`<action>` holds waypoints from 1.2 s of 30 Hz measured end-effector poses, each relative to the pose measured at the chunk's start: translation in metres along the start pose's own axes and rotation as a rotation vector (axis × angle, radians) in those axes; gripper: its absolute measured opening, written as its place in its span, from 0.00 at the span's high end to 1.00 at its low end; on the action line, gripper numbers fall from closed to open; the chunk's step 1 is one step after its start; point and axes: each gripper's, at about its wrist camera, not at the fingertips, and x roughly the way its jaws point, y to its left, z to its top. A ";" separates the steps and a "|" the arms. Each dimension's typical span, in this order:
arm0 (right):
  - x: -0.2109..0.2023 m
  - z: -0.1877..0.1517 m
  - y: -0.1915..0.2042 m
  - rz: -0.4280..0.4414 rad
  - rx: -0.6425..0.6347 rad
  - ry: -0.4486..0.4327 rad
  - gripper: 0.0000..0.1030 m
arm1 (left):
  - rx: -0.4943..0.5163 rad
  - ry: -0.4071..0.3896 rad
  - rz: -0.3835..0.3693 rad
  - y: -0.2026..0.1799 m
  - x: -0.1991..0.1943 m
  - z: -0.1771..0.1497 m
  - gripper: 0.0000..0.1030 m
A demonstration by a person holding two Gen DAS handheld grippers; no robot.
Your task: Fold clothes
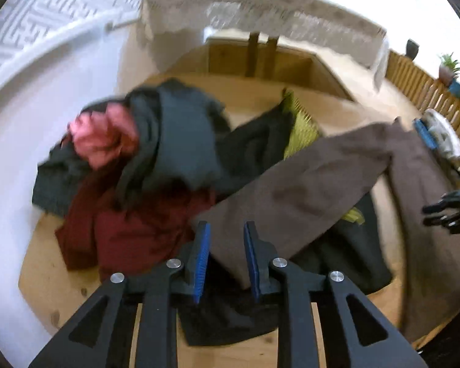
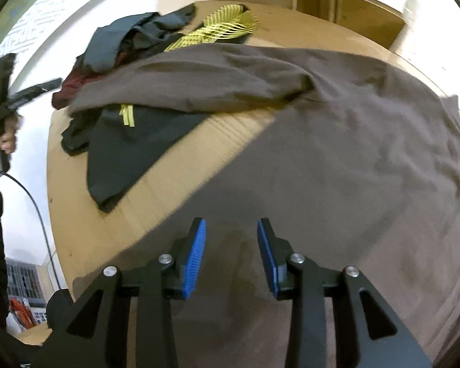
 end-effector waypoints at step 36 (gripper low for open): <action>0.099 0.187 0.235 0.163 -0.258 0.035 0.55 | 0.063 -0.023 -0.113 -0.042 0.015 -0.069 0.78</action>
